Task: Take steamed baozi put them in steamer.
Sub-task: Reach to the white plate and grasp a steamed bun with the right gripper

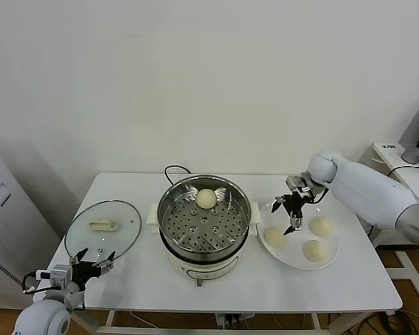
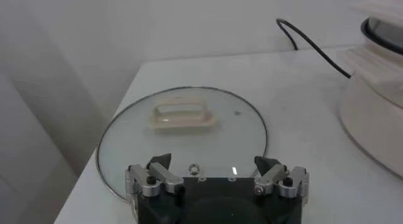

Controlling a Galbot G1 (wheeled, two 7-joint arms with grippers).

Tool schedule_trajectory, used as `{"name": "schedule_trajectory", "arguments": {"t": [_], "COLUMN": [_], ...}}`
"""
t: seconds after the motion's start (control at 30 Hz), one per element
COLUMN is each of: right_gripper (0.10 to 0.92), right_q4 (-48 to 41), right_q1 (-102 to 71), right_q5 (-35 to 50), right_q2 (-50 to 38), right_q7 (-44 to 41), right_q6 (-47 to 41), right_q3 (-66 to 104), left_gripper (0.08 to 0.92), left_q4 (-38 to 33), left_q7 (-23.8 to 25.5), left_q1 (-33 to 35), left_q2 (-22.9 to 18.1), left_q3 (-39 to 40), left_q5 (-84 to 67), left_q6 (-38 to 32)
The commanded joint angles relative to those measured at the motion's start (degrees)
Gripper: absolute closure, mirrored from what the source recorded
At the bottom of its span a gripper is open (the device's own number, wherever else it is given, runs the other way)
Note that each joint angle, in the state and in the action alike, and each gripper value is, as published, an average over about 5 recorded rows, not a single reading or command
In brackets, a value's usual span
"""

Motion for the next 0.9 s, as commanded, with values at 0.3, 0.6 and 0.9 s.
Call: {"name": "schedule_trajectory", "arguments": {"t": [0.3, 0.6, 0.9], "right_gripper": [0.203, 0.293, 0.452], "right_q4": [-2.54, -3.55, -3.84], "right_q1": [-5.36, -7.33, -7.64], "right_q5": [-2.37, -4.04, -4.01], "right_q2": [1.48, 2.16, 2.14], "right_q7": [1.23, 2.05, 2.09], "right_q6": [-1.27, -1.48, -1.52], "right_q3": [2.85, 5.44, 6.72], "left_gripper": [0.177, 0.177, 0.177], "left_q4": [0.14, 0.04, -0.03], "left_q7": [0.02, -0.01, -0.09], "left_q1": [0.18, 0.37, 0.38], "left_q2": [-0.12, -0.26, -0.37], "left_q3": [-0.02, -0.04, -0.03], "left_q5": [0.11, 0.30, 0.32], "left_q6": [-0.20, -0.20, -0.15]}}
